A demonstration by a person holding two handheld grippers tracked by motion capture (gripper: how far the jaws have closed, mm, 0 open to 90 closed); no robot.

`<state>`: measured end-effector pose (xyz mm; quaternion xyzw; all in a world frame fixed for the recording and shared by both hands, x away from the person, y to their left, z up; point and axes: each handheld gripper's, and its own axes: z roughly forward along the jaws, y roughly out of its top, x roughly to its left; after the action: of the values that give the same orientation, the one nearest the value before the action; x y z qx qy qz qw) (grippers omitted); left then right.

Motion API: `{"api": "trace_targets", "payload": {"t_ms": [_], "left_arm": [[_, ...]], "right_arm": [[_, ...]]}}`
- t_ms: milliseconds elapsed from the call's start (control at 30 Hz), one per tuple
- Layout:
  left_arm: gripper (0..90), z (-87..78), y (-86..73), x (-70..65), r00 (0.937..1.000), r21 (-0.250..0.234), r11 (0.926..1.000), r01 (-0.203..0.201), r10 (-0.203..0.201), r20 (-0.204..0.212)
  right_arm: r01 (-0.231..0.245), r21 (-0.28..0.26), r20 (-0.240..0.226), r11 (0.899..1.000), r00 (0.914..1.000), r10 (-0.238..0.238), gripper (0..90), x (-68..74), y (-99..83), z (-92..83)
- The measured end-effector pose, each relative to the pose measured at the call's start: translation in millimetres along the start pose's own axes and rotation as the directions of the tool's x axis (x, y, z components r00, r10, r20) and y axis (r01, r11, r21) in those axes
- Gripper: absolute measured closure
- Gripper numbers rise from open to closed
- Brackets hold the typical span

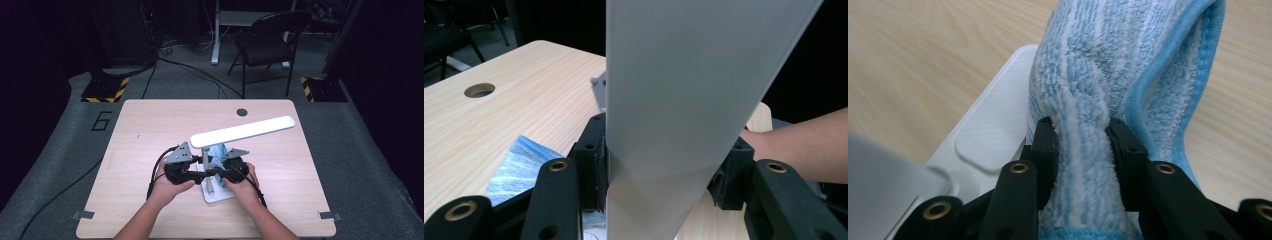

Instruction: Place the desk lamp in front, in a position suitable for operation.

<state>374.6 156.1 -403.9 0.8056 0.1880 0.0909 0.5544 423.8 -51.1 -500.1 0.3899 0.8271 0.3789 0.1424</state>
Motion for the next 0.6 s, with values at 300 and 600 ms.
{"api": "trace_targets", "payload": {"t_ms": [300, 600], "left_arm": [[51.2, -0.4, -0.6, 0.1, 1.0, -0.004, 1.0, 0.001, -0.001, -0.001], [51.3, -0.5, -0.8, 0.0, 1.0, -0.005, 1.0, 0.0, 0.0, -0.003]], "right_arm": [[0.009, 0.001, 0.018, 1.0, 0.9998, -0.009, 69.7, -8.3, 14.4, 14.3], [-0.025, -0.008, 0.025, 1.0, 0.9994, 0.025, 70.1, -16.6, 23.5, 24.3]]}}
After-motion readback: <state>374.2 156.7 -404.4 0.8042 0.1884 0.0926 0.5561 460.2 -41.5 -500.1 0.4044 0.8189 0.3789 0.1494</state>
